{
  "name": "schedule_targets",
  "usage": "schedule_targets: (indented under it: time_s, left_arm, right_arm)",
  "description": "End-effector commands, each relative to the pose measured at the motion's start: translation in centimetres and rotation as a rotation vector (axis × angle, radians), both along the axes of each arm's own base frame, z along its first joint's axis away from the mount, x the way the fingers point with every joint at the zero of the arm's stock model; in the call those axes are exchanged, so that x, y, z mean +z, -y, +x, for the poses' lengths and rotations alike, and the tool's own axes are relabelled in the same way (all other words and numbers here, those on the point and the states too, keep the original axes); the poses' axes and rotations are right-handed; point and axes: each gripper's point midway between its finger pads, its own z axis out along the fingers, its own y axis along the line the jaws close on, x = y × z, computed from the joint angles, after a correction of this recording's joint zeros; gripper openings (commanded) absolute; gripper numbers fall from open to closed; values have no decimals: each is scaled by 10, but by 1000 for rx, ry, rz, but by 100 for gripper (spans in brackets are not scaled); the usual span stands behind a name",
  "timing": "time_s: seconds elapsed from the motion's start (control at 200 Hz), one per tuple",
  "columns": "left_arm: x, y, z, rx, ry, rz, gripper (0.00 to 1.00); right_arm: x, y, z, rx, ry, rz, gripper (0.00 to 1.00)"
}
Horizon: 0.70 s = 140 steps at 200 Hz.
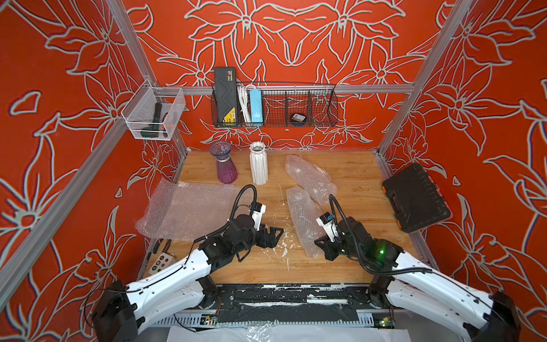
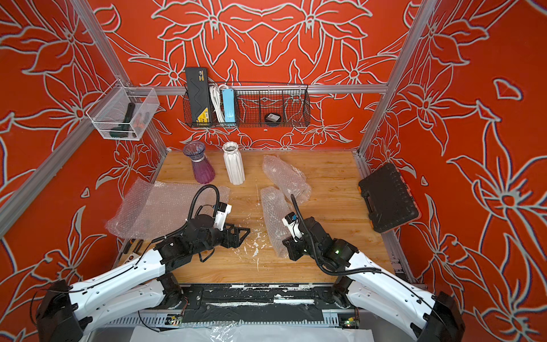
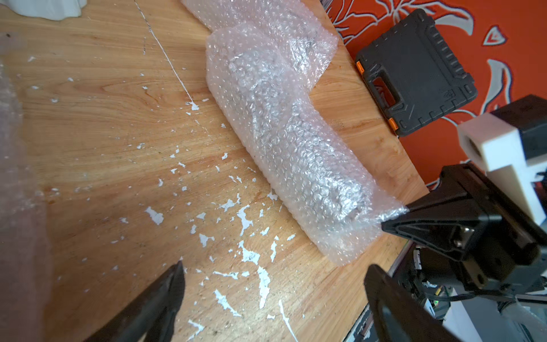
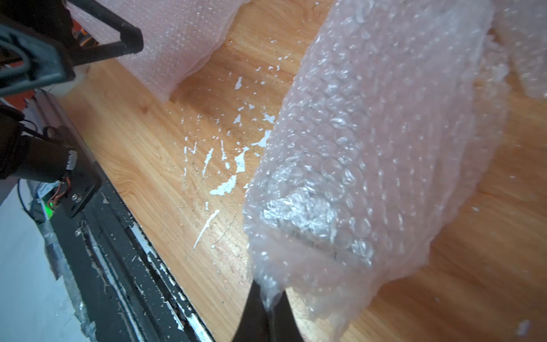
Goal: Unwrap the vase from the bubble wrap
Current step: Adjust the bubble wrap at the center of the board.
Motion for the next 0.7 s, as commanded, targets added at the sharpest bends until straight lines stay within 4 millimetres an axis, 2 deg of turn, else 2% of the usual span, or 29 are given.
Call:
schedule_targets:
  time_s: [0.0,0.215,0.34,0.425,0.485,0.54,0.611,0.696]
  left_arm:
    - [1,-7,-4,11,-7,29,93]
    - [-8,-3,-9,4,-45,-20,93]
    - [-14,-8,-7,18,-39,13,96]
    - [-14,-16,-3,47,-33,45,99]
    - [-14,-16,-2,44,-37,31,99]
    - [-11,-11,-2,27,-38,4,99]
    - [-9,-3,-1,2,-48,-17,99]
    - [-8,9,-1,-36,-67,-49,99]
  right_arm:
    - [6,-19,3,-12,24,70,0]
    - [23,-68,-6,117,56,71,0]
    - [31,-82,-13,125,69,122,0]
    - [31,-81,-16,109,69,135,18]
    - [31,-78,-18,99,73,132,41]
    - [32,-74,-20,92,76,123,53]
    - [34,-66,-21,73,81,122,63]
    - [35,-55,-23,47,78,123,66]
